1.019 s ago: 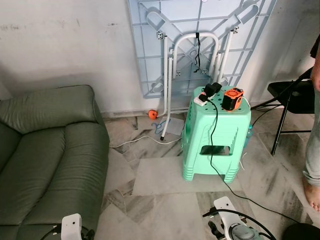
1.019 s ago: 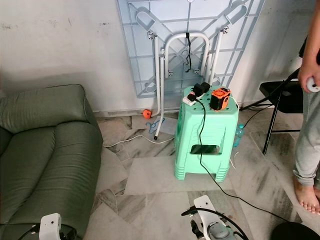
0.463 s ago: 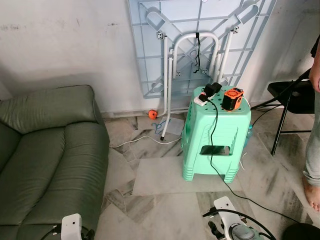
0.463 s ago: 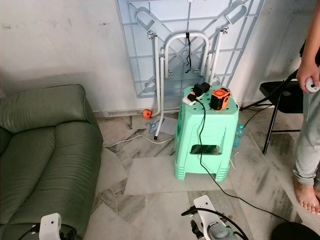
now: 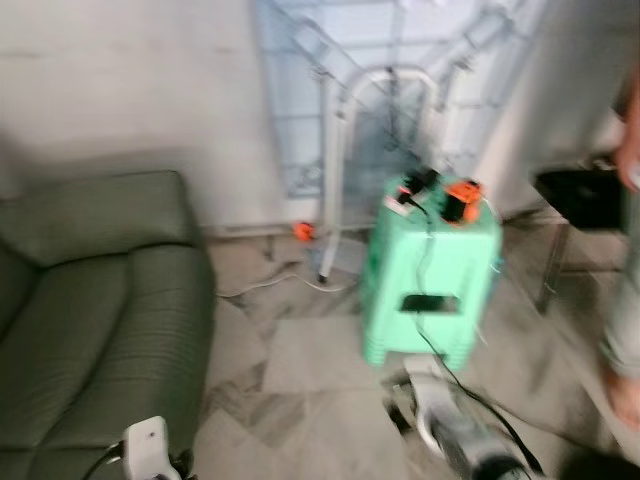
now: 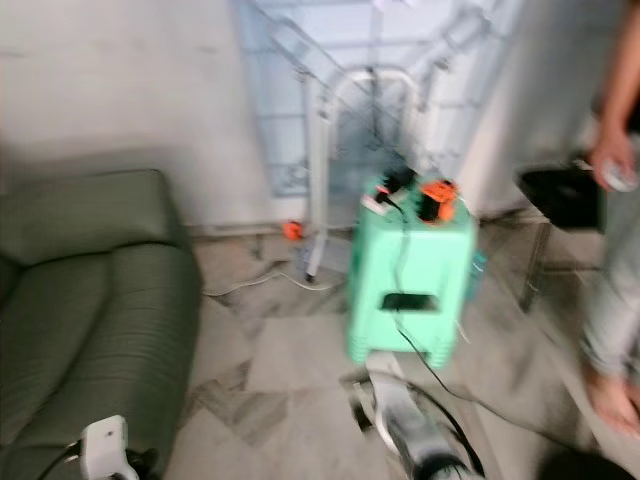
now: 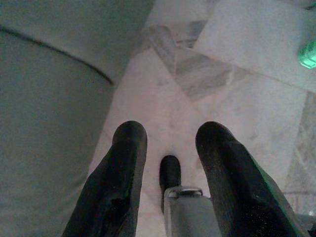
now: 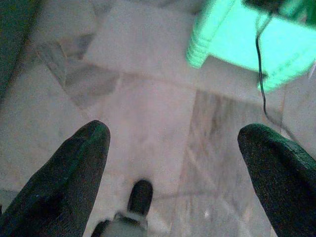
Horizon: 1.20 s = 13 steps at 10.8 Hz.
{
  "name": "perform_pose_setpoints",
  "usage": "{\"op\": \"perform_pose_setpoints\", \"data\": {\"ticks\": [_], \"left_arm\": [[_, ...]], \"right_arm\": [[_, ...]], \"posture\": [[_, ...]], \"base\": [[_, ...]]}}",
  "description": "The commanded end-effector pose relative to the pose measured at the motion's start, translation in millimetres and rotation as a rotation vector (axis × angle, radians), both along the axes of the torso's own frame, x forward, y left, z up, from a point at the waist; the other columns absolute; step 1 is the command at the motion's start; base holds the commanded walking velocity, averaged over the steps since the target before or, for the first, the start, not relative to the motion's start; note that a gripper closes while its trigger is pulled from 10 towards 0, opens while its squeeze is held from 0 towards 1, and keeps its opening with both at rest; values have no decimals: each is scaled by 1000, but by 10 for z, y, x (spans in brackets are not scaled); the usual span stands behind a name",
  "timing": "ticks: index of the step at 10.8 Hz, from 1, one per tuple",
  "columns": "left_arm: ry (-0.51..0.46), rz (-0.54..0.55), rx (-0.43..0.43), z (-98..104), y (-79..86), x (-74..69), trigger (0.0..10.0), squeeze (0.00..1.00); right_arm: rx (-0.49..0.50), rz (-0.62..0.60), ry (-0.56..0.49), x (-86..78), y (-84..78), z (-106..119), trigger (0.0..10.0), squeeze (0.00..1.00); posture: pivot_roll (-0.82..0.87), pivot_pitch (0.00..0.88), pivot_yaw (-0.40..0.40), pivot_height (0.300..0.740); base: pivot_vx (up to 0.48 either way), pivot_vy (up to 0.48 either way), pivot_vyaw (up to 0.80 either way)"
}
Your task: Move the pillow to the sofa
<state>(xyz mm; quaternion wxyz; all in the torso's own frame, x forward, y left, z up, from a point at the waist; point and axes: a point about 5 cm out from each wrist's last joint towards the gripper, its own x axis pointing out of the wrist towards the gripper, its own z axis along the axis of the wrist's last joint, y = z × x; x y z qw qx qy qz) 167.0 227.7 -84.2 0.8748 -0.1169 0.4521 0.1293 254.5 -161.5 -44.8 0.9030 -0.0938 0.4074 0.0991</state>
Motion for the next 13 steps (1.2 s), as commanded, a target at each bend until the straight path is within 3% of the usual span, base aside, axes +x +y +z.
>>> {"op": "perform_pose_setpoints", "data": {"ticks": [1, 4, 5, 7, 8, 9, 10, 11, 12, 13], "left_arm": [[38, 12, 14, -25, 74, -94, 10000, 0], [42, 18, 17, -26, 80, -99, 10000, 0], [-7, 30, 23, 23, 118, -15, 10000, 0], [-208, -33, 35, 239, 155, 324, 10000, 0], [-240, -51, 40, 276, 159, 371, 10000, 0], [-355, -73, 16, 403, 175, 496, 10000, 0], [-410, -88, 10, 474, 182, 548, 10000, 0], [-546, -137, -6, 658, 122, 572, 10000, 0], [-630, -175, 2, 829, 3, 511, 10000, 0], [-642, -177, -10, 854, -31, 507, 10000, 0]], "right_arm": [[-5, -12, 57, -134, -53, -94, 10000, 0], [-8, -23, 57, -132, -78, -91, 10000, 0], [0, -80, 0, -36, -133, -17, 10000, 0], [128, -148, -107, 190, -156, 175, 10000, 0], [143, -143, -124, 225, -154, 208, 10000, 0], [216, -140, -184, 343, -171, 332, 10000, 0], [243, -122, -227, 406, -184, 409, 10000, 0], [278, -80, -326, 502, -241, 565, 10000, 0], [282, -110, -391, 527, -333, 652, 10000, 0], [288, -123, -399, 532, -351, 667, 10000, 0]], "posture": [[-152, 0, 69, 740], [-154, 0, 69, 740], [-157, 0, 69, 740], [-163, 0, 69, 740], [-163, 0, 69, 740], [-164, 0, 58, 740], [-170, 0, 56, 740], [-181, 0, 63, 740], [-187, 0, 61, 740], [-187, 0, 60, 740]], "base": [[0, 0, 0], [0, 0, 0], [0, 0, 0], [0, 0, 0], [0, 0, 0], [0, 0, 0], [0, 0, 0], [0, 0, 0], [0, 0, 0], [0, 0, 0]]}}
